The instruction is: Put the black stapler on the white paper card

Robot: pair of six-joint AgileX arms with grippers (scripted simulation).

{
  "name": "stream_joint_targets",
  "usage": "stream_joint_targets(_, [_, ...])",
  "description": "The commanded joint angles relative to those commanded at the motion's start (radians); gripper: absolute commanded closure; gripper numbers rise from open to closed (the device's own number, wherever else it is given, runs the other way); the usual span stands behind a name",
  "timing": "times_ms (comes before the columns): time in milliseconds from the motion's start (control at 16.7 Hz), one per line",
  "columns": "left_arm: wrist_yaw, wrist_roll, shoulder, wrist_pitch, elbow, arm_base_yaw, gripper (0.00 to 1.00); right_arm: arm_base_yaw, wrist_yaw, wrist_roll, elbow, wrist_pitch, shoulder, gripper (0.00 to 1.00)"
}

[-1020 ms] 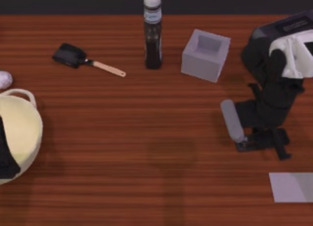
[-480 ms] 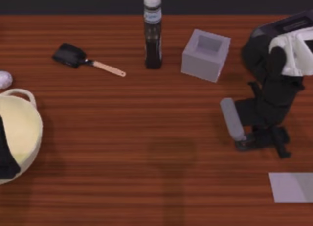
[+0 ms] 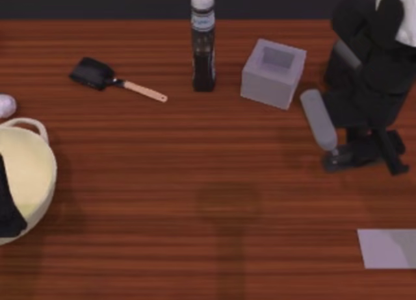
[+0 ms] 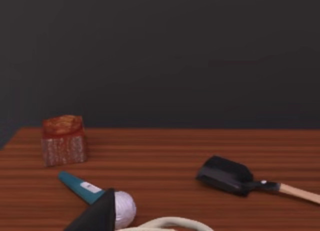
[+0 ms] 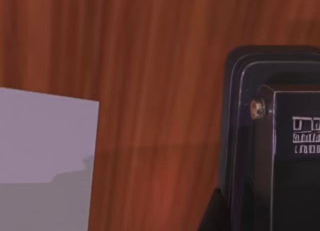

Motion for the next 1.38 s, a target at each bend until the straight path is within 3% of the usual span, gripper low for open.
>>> stream_joint_targets(420, [0.000,0.000,0.000,0.000,0.000,0.000,0.00,-0.011,-0.003,0.004,-0.003,-0.015,-0.027,1.00])
stream_joint_targets(1080, [0.000,0.000,0.000,0.000,0.000,0.000,0.00,-0.194,-0.093,-0.070,-0.468,0.030,-0.501,1.00])
stream_joint_targets(1380, [0.000,0.000,0.000,0.000,0.000,0.000,0.00,-0.201,-0.097,-0.071,-0.485,0.030,-0.517,1.00])
